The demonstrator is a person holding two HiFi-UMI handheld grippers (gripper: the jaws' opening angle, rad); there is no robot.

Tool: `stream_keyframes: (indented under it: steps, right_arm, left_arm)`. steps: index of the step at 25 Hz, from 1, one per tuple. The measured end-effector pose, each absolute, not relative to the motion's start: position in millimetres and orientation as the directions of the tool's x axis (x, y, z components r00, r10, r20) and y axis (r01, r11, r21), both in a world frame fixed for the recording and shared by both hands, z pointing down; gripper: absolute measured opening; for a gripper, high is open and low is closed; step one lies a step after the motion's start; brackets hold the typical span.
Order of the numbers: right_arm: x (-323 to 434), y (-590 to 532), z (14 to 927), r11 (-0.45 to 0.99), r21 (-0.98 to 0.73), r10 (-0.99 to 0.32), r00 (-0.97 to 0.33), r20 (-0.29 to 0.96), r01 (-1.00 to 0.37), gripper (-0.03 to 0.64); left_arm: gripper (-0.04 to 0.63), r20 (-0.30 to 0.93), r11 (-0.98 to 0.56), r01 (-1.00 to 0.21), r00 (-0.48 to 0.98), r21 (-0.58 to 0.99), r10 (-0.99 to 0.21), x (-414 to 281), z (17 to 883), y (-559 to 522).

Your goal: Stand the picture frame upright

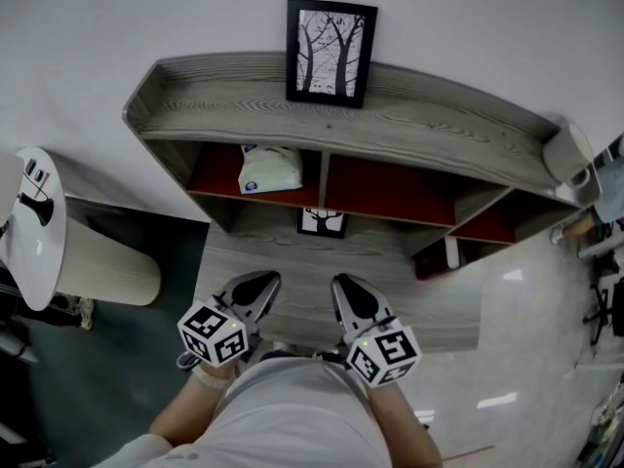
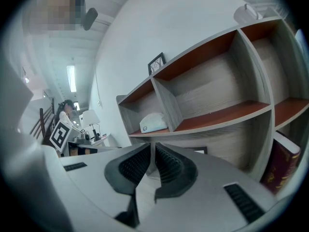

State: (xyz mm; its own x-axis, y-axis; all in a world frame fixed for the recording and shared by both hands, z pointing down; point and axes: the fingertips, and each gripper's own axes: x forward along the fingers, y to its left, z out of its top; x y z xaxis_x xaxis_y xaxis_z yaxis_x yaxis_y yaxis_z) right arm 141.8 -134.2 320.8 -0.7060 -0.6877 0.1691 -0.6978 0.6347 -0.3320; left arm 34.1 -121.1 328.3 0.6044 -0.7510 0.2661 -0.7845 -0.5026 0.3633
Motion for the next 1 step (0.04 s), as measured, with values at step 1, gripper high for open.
stream_keyframes:
  steps: [1]
  right_arm:
    - [141.5,-134.5,321.2,0.636,-0.331,-0.687,-0.707,0.17,-0.697,0.041]
  left_arm:
    - [0.015,0.266,-0.501,-0.786,0.603,0.364,-0.752,33.8,328.6,-121.4]
